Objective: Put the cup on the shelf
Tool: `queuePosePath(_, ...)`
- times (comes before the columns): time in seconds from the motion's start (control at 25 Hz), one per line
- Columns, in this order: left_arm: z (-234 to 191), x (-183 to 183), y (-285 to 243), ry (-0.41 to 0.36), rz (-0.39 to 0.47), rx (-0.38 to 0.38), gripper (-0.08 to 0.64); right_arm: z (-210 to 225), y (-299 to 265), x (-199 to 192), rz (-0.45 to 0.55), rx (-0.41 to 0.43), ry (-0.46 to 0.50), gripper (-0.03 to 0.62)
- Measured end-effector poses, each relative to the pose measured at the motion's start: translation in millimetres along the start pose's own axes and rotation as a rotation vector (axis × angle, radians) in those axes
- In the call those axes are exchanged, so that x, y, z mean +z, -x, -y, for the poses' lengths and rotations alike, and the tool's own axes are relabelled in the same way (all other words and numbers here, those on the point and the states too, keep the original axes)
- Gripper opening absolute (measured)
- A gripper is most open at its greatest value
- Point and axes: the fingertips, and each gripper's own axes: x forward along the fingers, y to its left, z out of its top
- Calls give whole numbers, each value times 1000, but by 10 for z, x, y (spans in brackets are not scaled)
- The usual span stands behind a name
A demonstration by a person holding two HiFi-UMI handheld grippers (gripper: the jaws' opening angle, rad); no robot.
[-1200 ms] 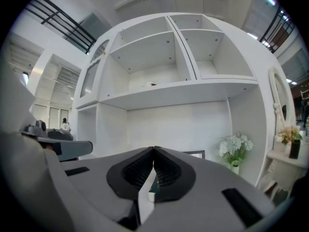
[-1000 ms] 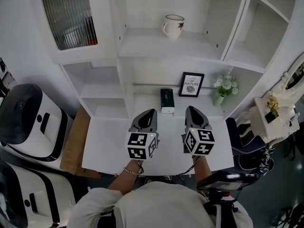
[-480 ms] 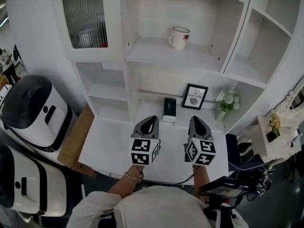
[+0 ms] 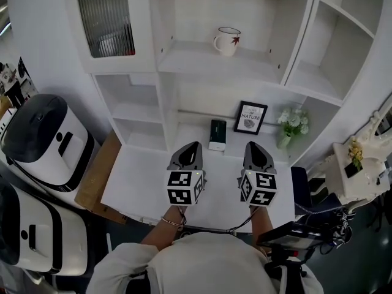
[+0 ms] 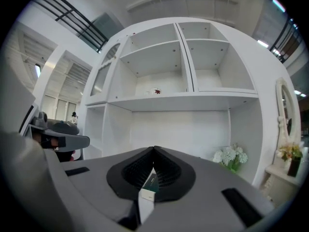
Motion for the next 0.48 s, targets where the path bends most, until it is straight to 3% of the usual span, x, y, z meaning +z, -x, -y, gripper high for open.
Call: queuePosePath(0.48, 65, -59, -44, 5, -19, -20, 8, 89, 64, -36, -12, -19, -8, 21)
